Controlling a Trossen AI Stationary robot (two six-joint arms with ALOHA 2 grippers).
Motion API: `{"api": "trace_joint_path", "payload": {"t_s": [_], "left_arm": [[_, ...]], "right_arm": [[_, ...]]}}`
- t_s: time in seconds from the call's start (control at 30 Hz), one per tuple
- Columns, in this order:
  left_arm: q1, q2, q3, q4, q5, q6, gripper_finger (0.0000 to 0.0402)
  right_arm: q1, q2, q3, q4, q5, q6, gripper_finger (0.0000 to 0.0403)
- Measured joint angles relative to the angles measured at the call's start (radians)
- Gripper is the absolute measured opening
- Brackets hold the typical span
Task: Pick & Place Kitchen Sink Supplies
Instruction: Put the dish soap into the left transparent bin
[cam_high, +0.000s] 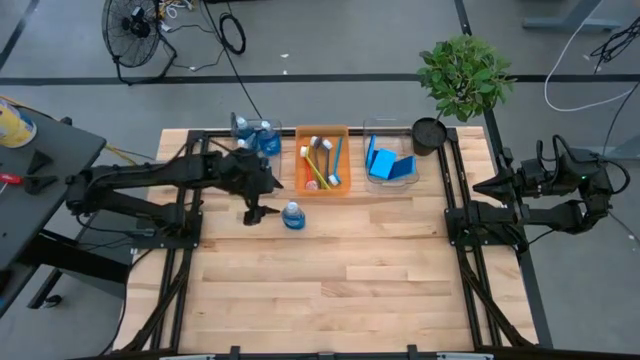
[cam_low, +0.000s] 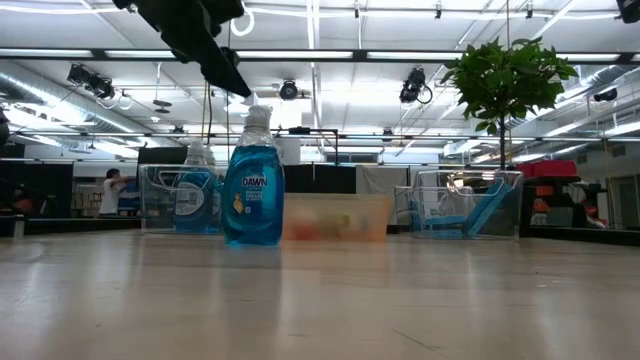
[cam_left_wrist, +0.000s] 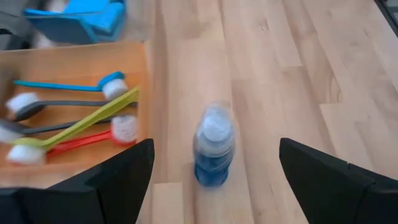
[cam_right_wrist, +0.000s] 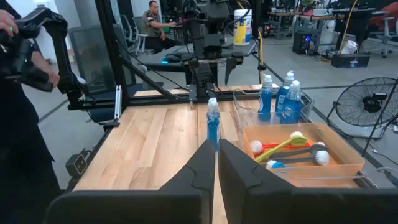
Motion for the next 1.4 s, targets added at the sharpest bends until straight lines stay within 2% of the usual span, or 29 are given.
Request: {"api": "trace_joint_path", "payload": {"t_s": [0.5,0.8,1.4], "left_arm": [[0.000,0.183,0.000,0.110,0.095,0.004,0.0351],[0.000,0.242,0.000,0.132,0.098,0.000,0.0348],[0.007,0.245,0.000,0.142,0.076,0.001,0.0228]], "right_arm": [[0.000,0.000,0.000,0.000,0.000,0.000,0.0025],[0.000,0.000,0.000,0.000,0.000,0.000,0.0025],[0.000,0.000,0.000,0.000,0.000,0.000,0.0025]]}}
